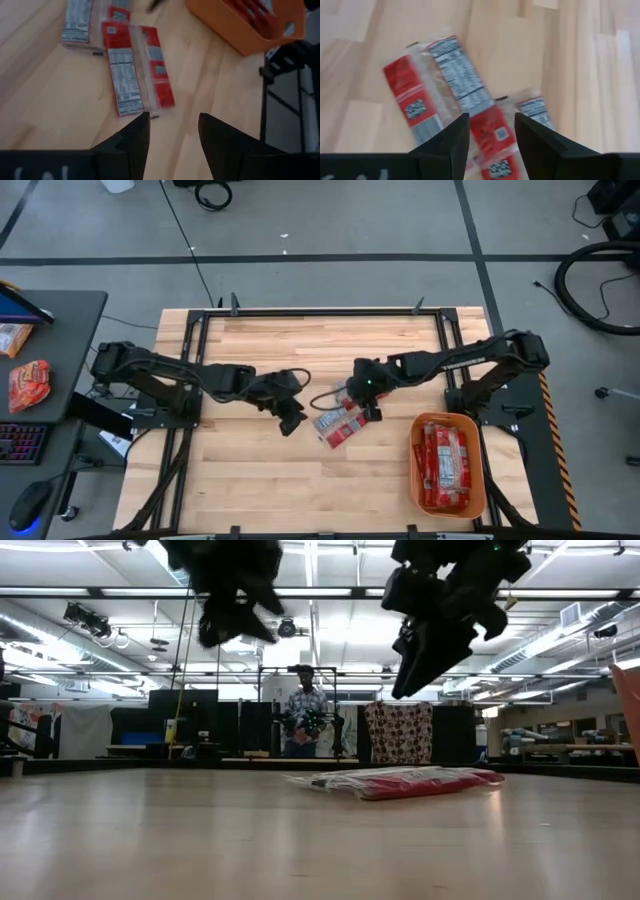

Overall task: Sort popcorn bags into baskets
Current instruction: Put the bottom red popcorn bag into the orange bin

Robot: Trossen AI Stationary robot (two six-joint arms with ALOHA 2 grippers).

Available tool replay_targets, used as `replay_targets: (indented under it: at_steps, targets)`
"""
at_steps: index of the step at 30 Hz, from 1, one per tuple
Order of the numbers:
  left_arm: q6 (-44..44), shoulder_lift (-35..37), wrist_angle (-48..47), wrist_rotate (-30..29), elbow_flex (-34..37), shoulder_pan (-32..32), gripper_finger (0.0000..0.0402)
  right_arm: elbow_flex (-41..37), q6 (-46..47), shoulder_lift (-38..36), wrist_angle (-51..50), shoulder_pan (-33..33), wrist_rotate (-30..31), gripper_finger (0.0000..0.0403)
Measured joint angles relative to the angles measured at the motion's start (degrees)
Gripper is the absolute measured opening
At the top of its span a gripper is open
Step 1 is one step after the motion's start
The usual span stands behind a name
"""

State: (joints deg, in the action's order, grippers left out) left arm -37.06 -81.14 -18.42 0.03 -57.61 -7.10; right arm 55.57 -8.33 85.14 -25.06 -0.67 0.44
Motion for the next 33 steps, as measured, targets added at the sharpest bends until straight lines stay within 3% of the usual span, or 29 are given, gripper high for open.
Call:
replay_targets:
  at_steps: [13, 21, 26, 33]
  targets:
    - [-12.3, -1.6, 10.9, 0.8, 13.1, 7.3, 0.0171, 0.0, -2.2, 8.3, 1.2, 9.4, 3.0, 0.0202]
    - [-21.3, -8.5, 16.1, 1.7, 13.1, 6.9, 0.0171, 0.0, -4.6, 14.3, 2.6, 11.8, 4.9, 0.023]
    - [-22.6, -13.1, 24.7, 1.7, 12.0, 5.8, 0.0171, 0.1, -5.4, 16.1, 2.4, 13.5, 8.8, 0.0227]
    - [-22.8, -17.9, 24.6, 1.2, 8.2, 4.5, 0.0171, 0.0, -5.4, 17.4, 2.9, 14.5, 14.1, 0.0212]
